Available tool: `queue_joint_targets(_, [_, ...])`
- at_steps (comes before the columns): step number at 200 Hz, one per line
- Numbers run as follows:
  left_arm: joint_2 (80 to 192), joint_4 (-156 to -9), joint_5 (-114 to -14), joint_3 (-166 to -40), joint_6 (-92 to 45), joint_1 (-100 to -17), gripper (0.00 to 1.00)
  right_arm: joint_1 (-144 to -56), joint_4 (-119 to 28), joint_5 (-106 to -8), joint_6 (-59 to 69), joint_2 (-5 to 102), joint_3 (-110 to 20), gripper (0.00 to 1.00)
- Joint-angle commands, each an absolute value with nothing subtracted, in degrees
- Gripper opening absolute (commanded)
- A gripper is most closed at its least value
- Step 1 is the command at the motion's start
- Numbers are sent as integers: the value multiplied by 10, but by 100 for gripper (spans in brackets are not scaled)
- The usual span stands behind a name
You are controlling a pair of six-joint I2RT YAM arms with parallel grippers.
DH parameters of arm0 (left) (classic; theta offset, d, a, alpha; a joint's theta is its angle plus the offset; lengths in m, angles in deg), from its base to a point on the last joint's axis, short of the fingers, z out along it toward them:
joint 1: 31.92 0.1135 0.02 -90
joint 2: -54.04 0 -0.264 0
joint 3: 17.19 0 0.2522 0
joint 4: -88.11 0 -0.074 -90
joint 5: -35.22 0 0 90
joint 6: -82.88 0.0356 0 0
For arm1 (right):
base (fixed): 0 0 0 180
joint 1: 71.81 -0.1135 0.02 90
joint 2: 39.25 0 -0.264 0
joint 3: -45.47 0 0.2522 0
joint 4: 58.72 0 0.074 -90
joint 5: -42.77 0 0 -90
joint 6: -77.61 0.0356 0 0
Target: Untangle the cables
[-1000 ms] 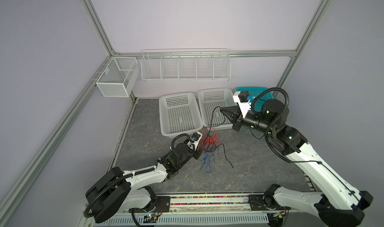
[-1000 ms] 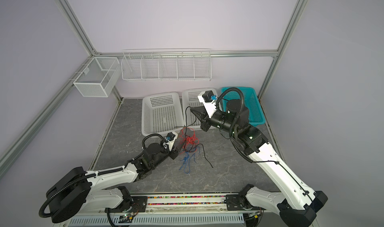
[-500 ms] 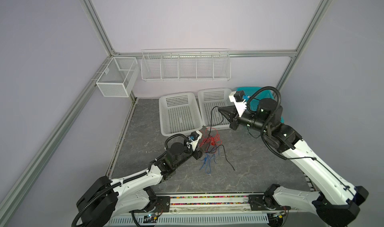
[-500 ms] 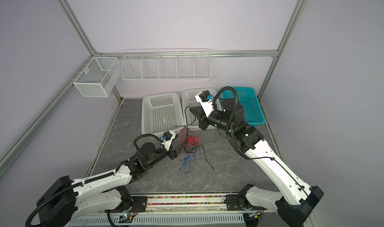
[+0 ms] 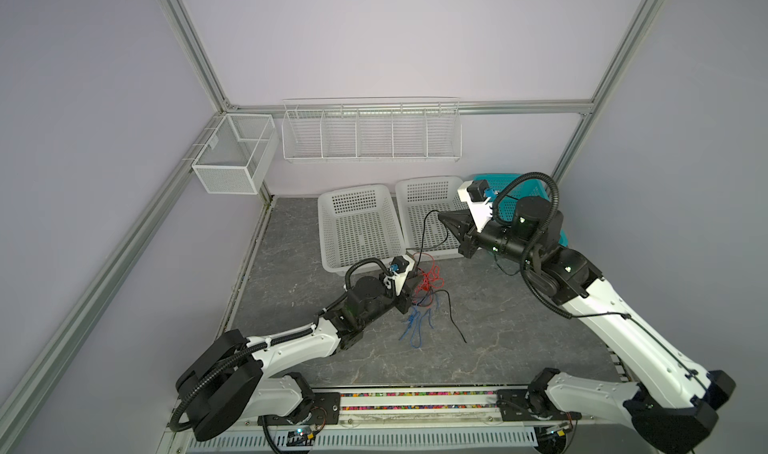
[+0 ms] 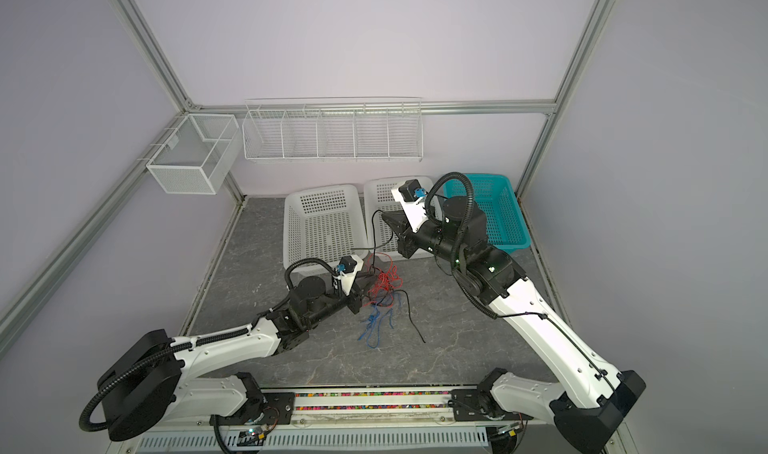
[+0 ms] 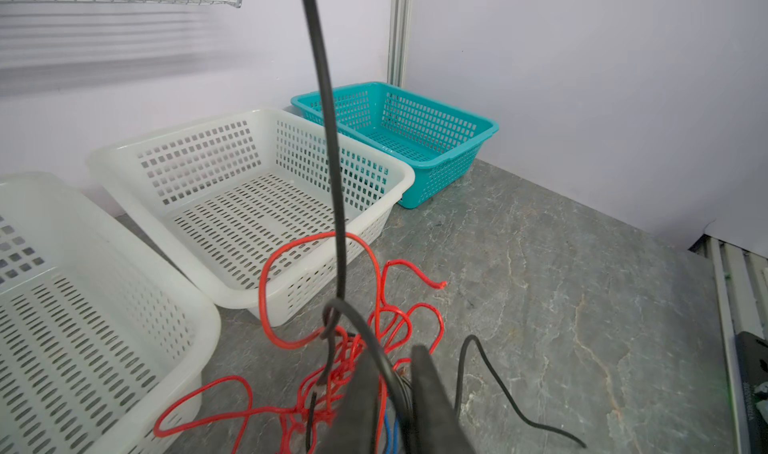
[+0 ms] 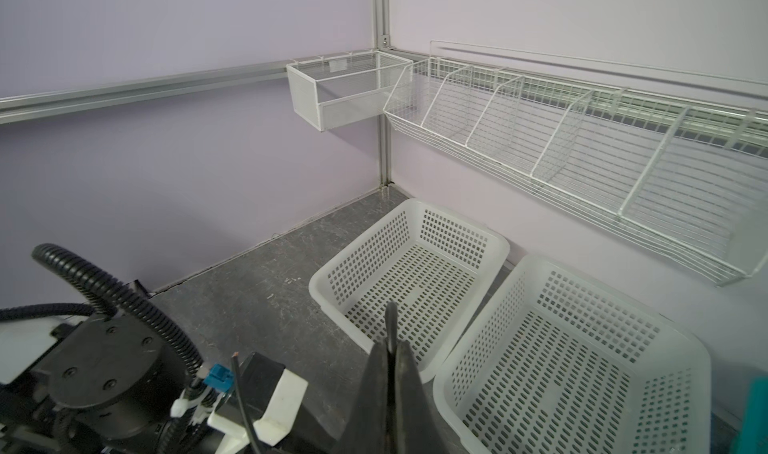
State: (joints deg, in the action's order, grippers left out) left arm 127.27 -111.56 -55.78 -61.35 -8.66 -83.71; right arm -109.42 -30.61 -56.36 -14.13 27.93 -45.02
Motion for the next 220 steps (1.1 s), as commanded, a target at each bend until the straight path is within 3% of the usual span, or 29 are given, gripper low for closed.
queue_joint_targets(1, [1261, -1104, -519, -616, -99, -838, 0, -1094, -314, -454, -146, 267, -446, 6])
queue_joint_targets(34, [1215, -1062, -469, -586, -100, -838, 0, -1083, -302, -314, -146, 261, -439, 7])
queue_joint_targets(68, [1153, -992, -365, -563, -128, -838, 0, -1047, -291, -235, -134, 242, -419, 6])
queue_joint_targets(104, [1069, -942, -310, -539, -120, -837, 0, -988, -269, -193, -103, 218, -380, 6])
queue_joint_targets(170, [981, -871, -318, -552, -98, -834, 0, -915, -204, -107, -63, 211, -312, 6])
queue_joint_targets(220, [955, -823, -312, -575, -88, -830, 0, -840, -199, -137, -18, 211, -257, 6])
